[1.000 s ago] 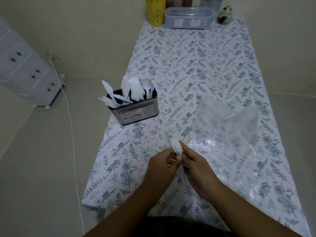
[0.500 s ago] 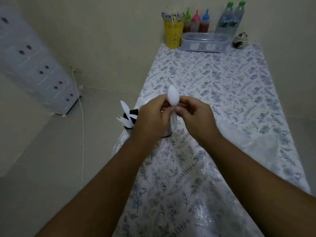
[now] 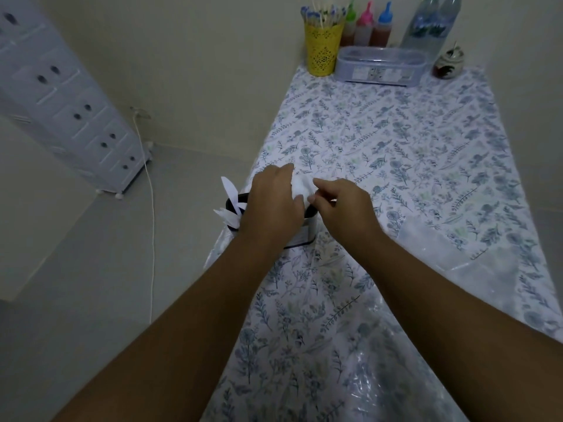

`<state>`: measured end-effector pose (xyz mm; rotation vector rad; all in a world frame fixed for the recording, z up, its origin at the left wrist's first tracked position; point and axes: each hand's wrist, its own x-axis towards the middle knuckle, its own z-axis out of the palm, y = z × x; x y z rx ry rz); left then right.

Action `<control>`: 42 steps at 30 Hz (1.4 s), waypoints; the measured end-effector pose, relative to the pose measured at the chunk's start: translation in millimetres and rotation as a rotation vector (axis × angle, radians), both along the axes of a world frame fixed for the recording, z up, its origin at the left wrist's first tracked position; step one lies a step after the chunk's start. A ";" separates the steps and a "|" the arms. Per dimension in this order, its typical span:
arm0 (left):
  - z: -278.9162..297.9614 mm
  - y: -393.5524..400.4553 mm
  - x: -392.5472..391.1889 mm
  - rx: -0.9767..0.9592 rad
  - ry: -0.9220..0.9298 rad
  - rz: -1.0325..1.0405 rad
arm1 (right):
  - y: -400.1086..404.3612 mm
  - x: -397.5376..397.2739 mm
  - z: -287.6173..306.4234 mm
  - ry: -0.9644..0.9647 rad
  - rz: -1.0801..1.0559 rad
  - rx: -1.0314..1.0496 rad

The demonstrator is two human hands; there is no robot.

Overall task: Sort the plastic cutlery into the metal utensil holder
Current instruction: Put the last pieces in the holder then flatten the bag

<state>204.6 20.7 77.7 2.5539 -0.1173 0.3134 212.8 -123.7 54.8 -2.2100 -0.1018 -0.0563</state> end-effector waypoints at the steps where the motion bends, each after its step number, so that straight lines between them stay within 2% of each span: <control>1: 1.9 -1.2 -2.8 0.007 -0.029 0.018 | -3.1 -2.7 -1.1 0.001 -0.015 -0.021; 3: 3.4 -8.8 -14.2 -0.043 -0.118 -0.009 | -15.3 -16.7 0.1 -0.021 -0.055 -0.008; 5: -5.4 -25.3 -36.2 -0.110 -0.125 -0.108 | -38.8 -44.2 -0.9 -0.041 -0.104 0.017; 9: -68.8 -70.9 -103.0 -0.106 0.097 -0.425 | -113.1 -141.6 -30.2 -0.042 -0.279 -0.101; 12: -119.1 -106.3 -150.4 -0.028 0.149 -0.662 | -163.3 -213.9 -68.3 0.039 -0.465 -0.281; 15: -147.2 -118.6 -177.2 0.189 0.418 -0.752 | -187.2 -264.0 -108.0 0.247 -0.348 -0.441; 17: -155.8 -115.2 -186.9 0.320 0.477 -0.763 | -190.7 -284.6 -125.6 0.333 -0.215 -0.496; 19: -154.3 -110.9 -193.6 0.343 0.399 -0.770 | -193.7 -295.7 -131.6 0.364 -0.176 -0.505; 21: -149.4 -109.3 -191.1 0.204 0.226 -0.763 | -196.1 -296.4 -122.3 0.362 -0.206 -0.479; 26: -119.7 -139.3 -132.2 -0.047 -0.020 -0.598 | -209.5 -250.9 -97.2 0.115 -0.460 -0.360; 29: -110.4 -171.5 -96.5 -0.025 0.090 -0.596 | -217.8 -206.2 -92.9 0.093 -0.420 -0.287; 32: -130.3 -185.9 -71.0 0.112 0.286 -0.592 | -228.5 -178.7 -110.6 0.284 -0.267 -0.267; 34: -148.5 -180.9 -61.3 0.260 0.407 -0.558 | -238.7 -176.0 -127.2 0.417 -0.230 -0.330; 36: -164.0 -169.8 -59.7 0.434 0.487 -0.540 | -245.1 -180.1 -138.4 0.459 -0.202 -0.482; 39: -175.5 -159.2 -61.2 0.581 0.485 -0.553 | -248.6 -179.6 -142.3 0.472 -0.181 -0.538; 42: -161.1 -168.3 -69.3 0.494 0.360 -0.494 | -244.0 -179.0 -128.5 0.408 -0.243 -0.532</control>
